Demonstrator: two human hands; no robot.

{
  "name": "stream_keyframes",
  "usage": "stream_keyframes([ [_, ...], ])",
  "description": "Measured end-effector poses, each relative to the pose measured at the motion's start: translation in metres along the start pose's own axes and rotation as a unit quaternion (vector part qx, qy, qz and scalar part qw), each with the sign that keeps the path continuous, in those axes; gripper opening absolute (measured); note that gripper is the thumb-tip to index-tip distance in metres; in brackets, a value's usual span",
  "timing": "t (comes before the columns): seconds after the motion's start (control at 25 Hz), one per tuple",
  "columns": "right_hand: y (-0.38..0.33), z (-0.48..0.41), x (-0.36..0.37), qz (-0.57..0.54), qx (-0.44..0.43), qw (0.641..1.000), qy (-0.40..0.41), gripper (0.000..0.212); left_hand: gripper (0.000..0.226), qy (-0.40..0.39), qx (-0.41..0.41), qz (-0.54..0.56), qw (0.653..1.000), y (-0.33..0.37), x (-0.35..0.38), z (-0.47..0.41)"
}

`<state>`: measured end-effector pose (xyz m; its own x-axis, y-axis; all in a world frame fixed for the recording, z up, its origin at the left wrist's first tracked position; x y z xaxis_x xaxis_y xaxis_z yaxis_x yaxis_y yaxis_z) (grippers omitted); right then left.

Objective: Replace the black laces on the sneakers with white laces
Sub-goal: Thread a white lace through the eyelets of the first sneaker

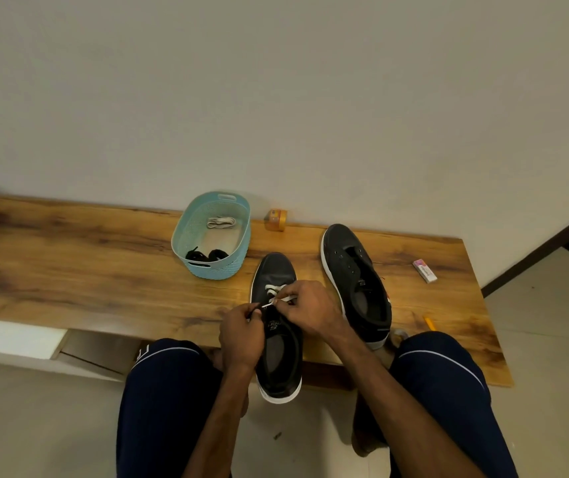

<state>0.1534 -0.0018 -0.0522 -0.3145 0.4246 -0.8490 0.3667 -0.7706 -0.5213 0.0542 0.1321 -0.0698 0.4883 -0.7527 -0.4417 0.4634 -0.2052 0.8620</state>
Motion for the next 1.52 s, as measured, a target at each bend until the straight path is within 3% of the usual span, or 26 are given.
stream_keyframes([
  [0.36, -0.006, 0.004, 0.002, 0.035, -0.02, 0.999, 0.011, 0.026, 0.022, 0.005, -0.028, 0.053, 0.998, -0.003, -0.003, 0.005],
  [0.64, -0.009, 0.007, 0.012, 0.008, -0.061, 0.998, -0.027, 0.022, 0.025, -0.002, -0.017, 0.102, 0.995, -0.008, 0.001, 0.0],
  [0.76, -0.008, 0.007, 0.016, 0.004, -0.056, 0.998, -0.031, 0.023, 0.013, -0.032, -0.013, 0.089, 0.995, -0.009, 0.009, -0.003],
  [0.92, -0.008, 0.018, 0.02, -0.001, -0.053, 0.998, -0.042, 0.036, 0.007, 0.005, 0.028, 0.018, 0.999, -0.002, 0.005, -0.003],
  [1.04, -0.011, 0.037, 0.026, 0.002, -0.033, 0.999, -0.015, 0.061, 0.007, 0.014, -0.013, 0.092, 0.996, -0.01, 0.001, 0.001],
  [1.16, -0.011, 0.04, 0.027, 0.051, -0.028, 0.998, -0.028, 0.068, 0.018, -0.027, -0.101, 0.264, 0.959, -0.007, -0.001, 0.017],
  [1.24, -0.014, 0.043, 0.028, 0.074, -0.028, 0.996, -0.041, 0.071, 0.021, -0.042, -0.078, 0.37, 0.925, 0.006, -0.022, 0.023],
  [1.28, -0.014, 0.045, 0.027, 0.068, -0.019, 0.997, -0.033, 0.073, 0.022, -0.055, -0.042, 0.446, 0.892, 0.014, -0.036, 0.022],
  [1.36, -0.014, 0.052, 0.025, 0.04, 0.006, 0.999, 0.002, 0.081, 0.022, -0.083, -0.004, 0.618, 0.782, 0.027, -0.064, 0.019],
  [1.4, -0.013, 0.057, 0.025, 0.028, 0.02, 0.999, 0.02, 0.085, 0.022, -0.088, -0.01, 0.642, 0.761, 0.027, -0.068, 0.016],
  [1.44, -0.011, 0.061, 0.024, 0.019, 0.034, 0.999, 0.035, 0.088, 0.022, -0.077, -0.019, 0.597, 0.798, 0.023, -0.066, 0.013],
  [1.48, -0.008, 0.064, 0.025, 0.013, 0.052, 0.998, 0.042, 0.089, 0.023, -0.062, -0.021, 0.466, 0.883, 0.019, -0.061, 0.011],
  [1.52, -0.004, 0.067, 0.027, 0.01, 0.074, 0.996, 0.045, 0.091, 0.025, -0.053, -0.006, 0.257, 0.965, 0.016, -0.053, 0.012],
])
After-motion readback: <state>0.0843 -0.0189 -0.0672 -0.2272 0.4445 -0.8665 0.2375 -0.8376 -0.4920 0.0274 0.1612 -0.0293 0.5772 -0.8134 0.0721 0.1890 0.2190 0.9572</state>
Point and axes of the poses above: each hand's wrist, its own z-axis away from the middle knuckle, its own x-axis out of the palm, y = z × x, the point moved 9 cm from there along -z, towards the middle knuckle, and after that the axes turned 6 degrees about z, right-handed, at the moved point
